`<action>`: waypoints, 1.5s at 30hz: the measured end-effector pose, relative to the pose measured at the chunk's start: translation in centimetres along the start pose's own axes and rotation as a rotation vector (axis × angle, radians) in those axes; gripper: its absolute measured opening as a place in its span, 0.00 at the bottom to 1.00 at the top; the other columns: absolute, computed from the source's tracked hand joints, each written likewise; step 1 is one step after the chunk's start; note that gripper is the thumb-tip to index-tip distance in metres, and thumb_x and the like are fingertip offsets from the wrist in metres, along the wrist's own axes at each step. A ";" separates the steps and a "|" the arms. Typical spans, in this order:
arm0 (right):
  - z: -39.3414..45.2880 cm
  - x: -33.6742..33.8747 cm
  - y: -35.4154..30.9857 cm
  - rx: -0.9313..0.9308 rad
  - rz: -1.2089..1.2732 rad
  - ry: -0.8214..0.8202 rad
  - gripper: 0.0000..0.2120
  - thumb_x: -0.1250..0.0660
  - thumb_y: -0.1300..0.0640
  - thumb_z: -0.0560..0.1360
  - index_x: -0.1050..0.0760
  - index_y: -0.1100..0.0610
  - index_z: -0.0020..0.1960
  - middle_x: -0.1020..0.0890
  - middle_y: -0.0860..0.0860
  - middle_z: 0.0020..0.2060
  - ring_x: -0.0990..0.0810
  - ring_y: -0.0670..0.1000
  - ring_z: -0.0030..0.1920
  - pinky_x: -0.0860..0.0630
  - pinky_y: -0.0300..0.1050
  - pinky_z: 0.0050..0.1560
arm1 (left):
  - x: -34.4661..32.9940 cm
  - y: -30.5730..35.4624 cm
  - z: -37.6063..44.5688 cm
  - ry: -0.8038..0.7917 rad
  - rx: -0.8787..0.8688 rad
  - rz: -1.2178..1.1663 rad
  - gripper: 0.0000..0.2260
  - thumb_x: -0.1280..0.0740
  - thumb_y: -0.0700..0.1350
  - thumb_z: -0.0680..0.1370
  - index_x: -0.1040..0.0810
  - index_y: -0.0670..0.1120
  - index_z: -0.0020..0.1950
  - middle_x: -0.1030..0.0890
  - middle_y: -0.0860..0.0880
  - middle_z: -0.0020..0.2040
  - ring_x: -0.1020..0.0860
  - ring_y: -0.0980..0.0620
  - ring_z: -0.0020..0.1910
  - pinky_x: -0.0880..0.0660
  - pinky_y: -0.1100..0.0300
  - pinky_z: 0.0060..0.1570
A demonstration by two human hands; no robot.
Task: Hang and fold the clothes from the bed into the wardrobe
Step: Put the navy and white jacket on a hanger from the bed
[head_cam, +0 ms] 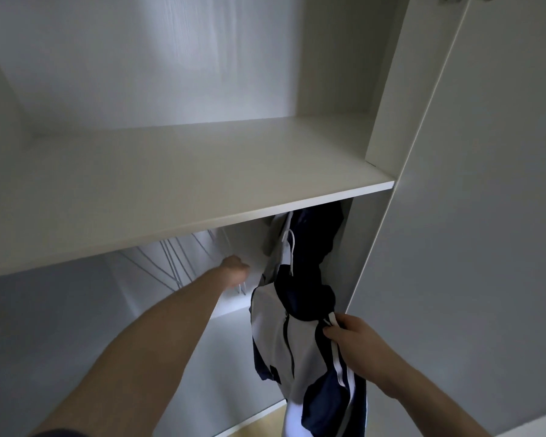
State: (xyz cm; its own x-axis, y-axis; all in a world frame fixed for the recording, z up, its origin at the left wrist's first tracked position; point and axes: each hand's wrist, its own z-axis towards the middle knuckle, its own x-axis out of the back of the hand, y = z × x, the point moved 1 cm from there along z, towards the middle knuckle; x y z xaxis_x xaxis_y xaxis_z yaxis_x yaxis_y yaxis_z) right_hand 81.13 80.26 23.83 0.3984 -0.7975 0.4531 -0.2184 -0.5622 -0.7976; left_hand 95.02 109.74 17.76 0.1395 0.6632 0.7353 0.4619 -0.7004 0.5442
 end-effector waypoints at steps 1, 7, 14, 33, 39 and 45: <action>0.1 -0.2 0.0 -0.003 0.000 -0.013 0.12 0.38 0.58 0.81 0.25 0.69 0.54 0.23 0.56 0.38 0.23 0.52 0.39 0.30 0.48 0.44 | 0.3 -0.7 0.0 0.022 0.010 0.019 0.20 0.43 0.37 0.83 0.32 0.30 0.73 0.27 0.34 0.70 0.22 0.38 0.62 0.26 0.55 0.51; 0.4 -2.8 -0.6 0.028 0.055 0.026 0.14 0.38 0.58 0.82 0.24 0.71 0.56 0.22 0.56 0.39 0.23 0.53 0.40 0.29 0.45 0.42 | 2.5 -5.7 -2.0 0.083 0.007 -0.024 0.24 0.43 0.36 0.84 0.38 0.38 0.81 0.41 0.42 0.82 0.38 0.43 0.80 0.38 0.59 0.75; 2.3 -6.3 -4.2 0.068 0.235 0.084 0.10 0.38 0.60 0.82 0.19 0.62 0.52 0.17 0.59 0.40 0.19 0.53 0.40 0.26 0.45 0.40 | 3.7 -8.4 -4.7 0.123 -0.005 -0.125 0.23 0.42 0.35 0.83 0.36 0.37 0.79 0.35 0.41 0.80 0.33 0.43 0.77 0.36 0.61 0.72; 17.7 -7.7 -11.0 0.311 -0.040 0.238 0.11 0.43 0.56 0.82 0.25 0.59 0.59 0.19 0.60 0.49 0.20 0.62 0.48 0.26 0.50 0.49 | 2.9 -8.5 -5.1 0.148 -0.051 -0.288 0.26 0.32 0.35 0.81 0.33 0.43 0.78 0.33 0.42 0.77 0.31 0.46 0.74 0.35 0.73 0.57; 21.8 -7.0 -10.4 0.296 -0.157 0.258 0.16 0.44 0.55 0.84 0.26 0.60 0.66 0.18 0.64 0.57 0.19 0.66 0.55 0.21 0.56 0.56 | 2.3 -8.0 -5.2 0.223 -0.056 -0.348 0.24 0.29 0.32 0.78 0.26 0.43 0.73 0.26 0.40 0.70 0.22 0.43 0.64 0.23 0.61 0.57; 25.4 -5.6 -8.6 0.244 -0.273 0.226 0.17 0.45 0.54 0.85 0.28 0.60 0.69 0.18 0.63 0.57 0.19 0.65 0.54 0.22 0.52 0.51 | 1.4 -7.2 -4.7 0.225 -0.030 -0.580 0.20 0.33 0.28 0.78 0.24 0.39 0.69 0.21 0.42 0.51 0.20 0.54 0.35 0.23 0.68 0.31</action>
State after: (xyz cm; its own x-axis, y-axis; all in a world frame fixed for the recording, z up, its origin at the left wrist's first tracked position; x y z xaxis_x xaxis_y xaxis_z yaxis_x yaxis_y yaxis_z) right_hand 103.36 95.12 18.04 0.2008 -0.6696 0.7150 0.0961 -0.7129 -0.6946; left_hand 87.72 114.48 16.78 -0.3162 0.8684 0.3819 0.3817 -0.2521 0.8893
